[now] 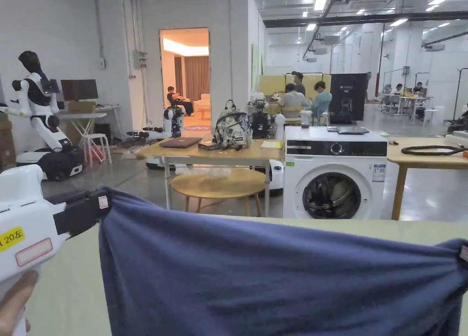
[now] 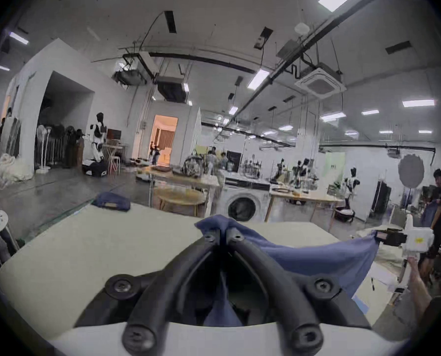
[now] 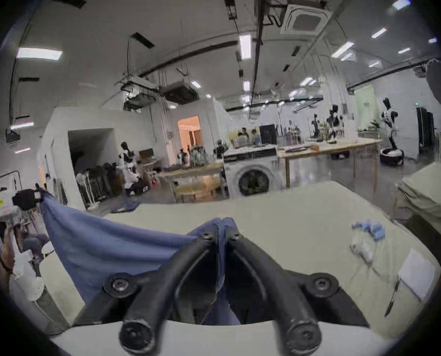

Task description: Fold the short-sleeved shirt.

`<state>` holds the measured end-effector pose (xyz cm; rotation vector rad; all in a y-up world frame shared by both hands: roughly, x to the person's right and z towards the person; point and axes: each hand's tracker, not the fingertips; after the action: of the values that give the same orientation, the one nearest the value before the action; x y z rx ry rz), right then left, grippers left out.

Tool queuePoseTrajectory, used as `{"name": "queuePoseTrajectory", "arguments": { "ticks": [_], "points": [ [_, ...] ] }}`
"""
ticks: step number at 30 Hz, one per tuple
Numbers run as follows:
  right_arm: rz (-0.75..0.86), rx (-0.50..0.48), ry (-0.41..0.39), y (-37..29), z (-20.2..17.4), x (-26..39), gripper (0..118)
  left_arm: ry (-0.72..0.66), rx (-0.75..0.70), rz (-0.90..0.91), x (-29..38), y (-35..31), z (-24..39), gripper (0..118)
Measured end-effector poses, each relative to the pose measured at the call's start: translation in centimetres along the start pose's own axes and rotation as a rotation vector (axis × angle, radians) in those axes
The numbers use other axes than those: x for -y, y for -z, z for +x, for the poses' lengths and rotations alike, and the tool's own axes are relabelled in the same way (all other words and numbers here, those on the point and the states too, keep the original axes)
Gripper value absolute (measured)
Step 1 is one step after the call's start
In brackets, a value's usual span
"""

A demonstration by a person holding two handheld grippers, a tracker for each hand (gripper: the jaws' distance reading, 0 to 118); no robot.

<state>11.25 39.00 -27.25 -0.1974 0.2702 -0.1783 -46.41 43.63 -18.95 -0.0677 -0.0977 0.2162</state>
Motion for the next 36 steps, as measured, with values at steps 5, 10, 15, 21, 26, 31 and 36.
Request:
{"name": "queuePoseTrajectory", "arguments": {
  "ticks": [5, 10, 15, 21, 26, 31, 36],
  "points": [
    [0.074, 0.012, -0.081, 2.2, -1.6, -4.9, 3, -0.012, 0.000, 0.066, -3.1, 2.9, -1.2, 0],
    [0.107, 0.015, -0.119, 5.2, -2.4, -10.3, 3, 0.013, -0.008, 0.096, -6.4, 6.1, -0.3, 0],
    [0.109, 0.070, -0.149, 8.9, -3.2, -14.6, 3, 0.021, -0.020, 0.083, -10.1, 11.3, -1.4, 0],
    [0.098, 0.075, -0.115, 12.5, -3.5, -17.2, 3, 0.050, -0.063, 0.033, -11.5, 14.7, -0.1, 0],
    [0.057, 0.100, -0.121, 16.4, -2.5, -16.8, 3, 0.041, -0.074, 0.011, -10.3, 16.7, -1.6, 0],
    [-0.004, 0.081, -0.107, 18.1, -0.8, -12.1, 3, 0.021, -0.060, -0.052, -4.9, 17.5, -2.5, 0],
    [-0.110, 0.077, -0.092, 18.3, 1.5, -4.6, 3, -0.007, -0.012, -0.170, 2.9, 16.0, -3.3, 0]
  ]
}}
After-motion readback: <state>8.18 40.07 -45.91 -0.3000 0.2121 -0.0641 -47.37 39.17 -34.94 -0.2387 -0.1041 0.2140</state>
